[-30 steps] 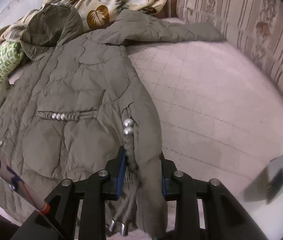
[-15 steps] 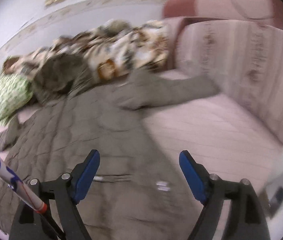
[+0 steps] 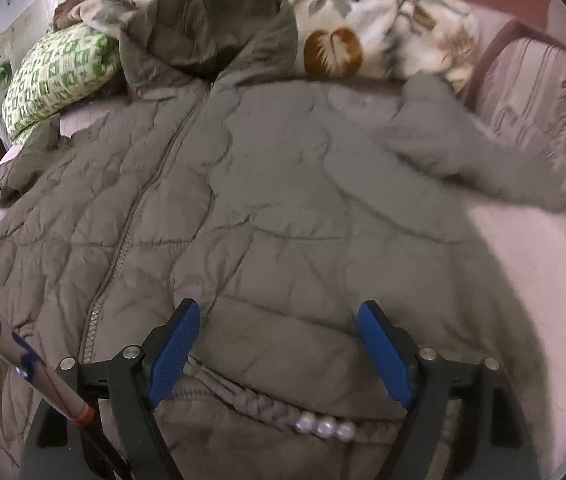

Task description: Fold large clothes

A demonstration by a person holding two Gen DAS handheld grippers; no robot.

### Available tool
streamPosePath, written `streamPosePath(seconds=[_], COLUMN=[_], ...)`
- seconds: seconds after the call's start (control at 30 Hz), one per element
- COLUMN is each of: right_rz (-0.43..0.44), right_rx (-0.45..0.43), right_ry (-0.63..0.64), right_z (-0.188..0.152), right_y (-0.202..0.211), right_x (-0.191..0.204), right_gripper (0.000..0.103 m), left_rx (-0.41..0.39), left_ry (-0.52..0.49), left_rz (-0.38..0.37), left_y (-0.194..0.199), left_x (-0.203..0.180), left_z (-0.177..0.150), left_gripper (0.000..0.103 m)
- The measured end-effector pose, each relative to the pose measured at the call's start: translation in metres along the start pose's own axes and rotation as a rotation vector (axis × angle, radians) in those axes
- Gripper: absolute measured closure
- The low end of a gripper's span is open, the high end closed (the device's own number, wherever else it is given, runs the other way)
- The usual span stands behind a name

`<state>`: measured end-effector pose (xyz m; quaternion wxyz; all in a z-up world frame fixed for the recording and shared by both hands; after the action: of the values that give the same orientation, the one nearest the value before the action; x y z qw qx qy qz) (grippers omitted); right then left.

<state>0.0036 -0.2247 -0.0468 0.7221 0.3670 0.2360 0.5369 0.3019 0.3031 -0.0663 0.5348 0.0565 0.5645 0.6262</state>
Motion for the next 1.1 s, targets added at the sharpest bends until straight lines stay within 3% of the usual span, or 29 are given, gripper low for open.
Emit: streamPosePath(seconds=[0.1, 0.17, 0.2, 0.23, 0.27, 0.3, 0.37, 0.5, 0.7, 0.83, 0.9, 1.03, 1.07, 1.1], right_rz=[0.033, 0.039, 0.035, 0.029, 0.018, 0.006, -0.008, -0.002, 0.03, 0.078, 0.099, 0.103, 0.098, 0.097], right_rx=[0.026, 0.038, 0.042, 0.046, 0.051, 0.054, 0.056, 0.061, 0.065, 0.063, 0.059, 0.039, 0.034, 0.028], right_ry=[-0.032, -0.041, -0.041, -0.038, -0.032, -0.025, -0.015, -0.025, -0.064, -0.154, -0.201, -0.269, -0.281, -0.288], right_z=[-0.002, -0.002, -0.003, -0.003, -0.003, -0.003, -0.001, -0.002, -0.002, 0.001, 0.003, 0.006, 0.007, 0.008], right_y=[-0.008, -0.014, -0.017, -0.018, -0.019, -0.02, -0.021, -0.018, -0.008, 0.003, 0.008, 0.016, 0.019, 0.02], right_x=[-0.004, -0.004, -0.003, -0.003, -0.001, 0.0, 0.002, -0.001, -0.007, -0.02, -0.028, -0.045, -0.05, -0.052], right_gripper=[0.015, 0.013, 0.013, 0.012, 0.012, 0.012, 0.012, 0.012, 0.015, 0.017, 0.017, 0.017, 0.017, 0.017], left_rx=[-0.052, -0.049, -0.049, -0.055, -0.063, -0.068, -0.07, -0.093, -0.078, 0.004, 0.049, 0.122, 0.129, 0.141], left_ry=[0.052, 0.01, -0.047, -0.132, -0.237, -0.299, -0.343, -0.397, -0.526, -0.569, -0.614, -0.758, -0.777, -0.796], left_rz=[0.008, 0.074, 0.135, 0.216, 0.304, 0.326, 0.319, 0.26, 0.021, -0.195, -0.252, -0.299, -0.299, -0.298], left_y=[-0.012, -0.019, -0.021, -0.023, -0.025, -0.024, -0.013, 0.019, 0.08, 0.109, 0.112, 0.108, 0.109, 0.107], left_x=[-0.003, -0.01, -0.014, -0.021, -0.03, -0.037, -0.05, -0.081, -0.157, -0.201, -0.216, -0.238, -0.237, -0.233], left_z=[0.018, 0.02, 0.019, 0.016, 0.011, 0.007, -0.001, -0.021, -0.092, -0.175, -0.213, -0.303, -0.318, -0.332], left_gripper=[0.027, 0.027, 0.036, 0.055, 0.065, 0.08, 0.089, 0.091, 0.094, 0.094, 0.094, 0.092, 0.089, 0.079])
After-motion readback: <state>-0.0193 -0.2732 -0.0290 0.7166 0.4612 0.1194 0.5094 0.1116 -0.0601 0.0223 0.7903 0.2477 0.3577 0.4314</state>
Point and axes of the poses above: each gripper's, at about its wrist camera, not at the fingertips, and y roughly against the way its jaws point, x to its left, z to its top, the point moved 6 cm from there along -y, roughly the way its jaws point, and after that the axes turned 3 degrees about -x, right-handed, at the moved point
